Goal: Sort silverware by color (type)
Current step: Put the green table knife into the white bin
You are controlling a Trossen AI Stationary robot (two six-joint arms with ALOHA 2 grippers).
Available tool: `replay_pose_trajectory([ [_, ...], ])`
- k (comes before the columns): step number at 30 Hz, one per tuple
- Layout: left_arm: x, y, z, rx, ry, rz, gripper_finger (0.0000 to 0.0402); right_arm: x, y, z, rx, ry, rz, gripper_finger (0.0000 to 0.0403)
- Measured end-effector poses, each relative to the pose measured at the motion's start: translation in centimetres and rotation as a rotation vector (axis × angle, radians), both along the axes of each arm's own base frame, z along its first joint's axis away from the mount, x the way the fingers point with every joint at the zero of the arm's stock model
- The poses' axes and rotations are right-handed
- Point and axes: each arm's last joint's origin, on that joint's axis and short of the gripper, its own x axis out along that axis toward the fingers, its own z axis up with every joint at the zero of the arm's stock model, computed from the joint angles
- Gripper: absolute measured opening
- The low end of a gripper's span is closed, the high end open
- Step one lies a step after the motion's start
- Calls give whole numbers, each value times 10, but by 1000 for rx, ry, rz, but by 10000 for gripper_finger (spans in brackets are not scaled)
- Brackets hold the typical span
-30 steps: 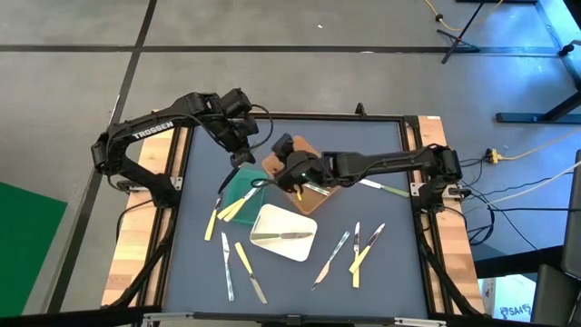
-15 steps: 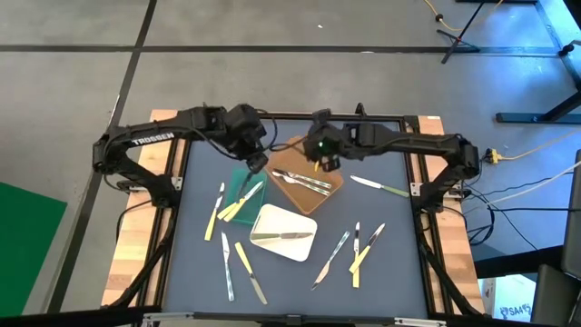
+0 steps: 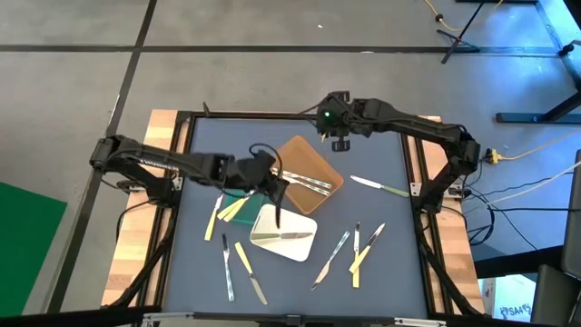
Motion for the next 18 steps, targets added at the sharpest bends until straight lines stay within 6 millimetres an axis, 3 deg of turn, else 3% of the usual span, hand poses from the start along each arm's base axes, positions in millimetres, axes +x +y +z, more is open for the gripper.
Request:
replay_pose_trajectory([
  [5,-1,-29,-25,99,-150,10,20,-5,-13,-1,83,-57,-48,115],
  [10,-16,-52,-54,272,-297,76,20,-5,-14,-1,148,-106,-78,115],
  [15,-31,-65,-81,362,-362,117,20,-4,-12,-1,208,-140,-75,115],
  [18,-29,-71,-91,407,-372,95,22,-4,-12,-1,223,-147,-68,115],
])
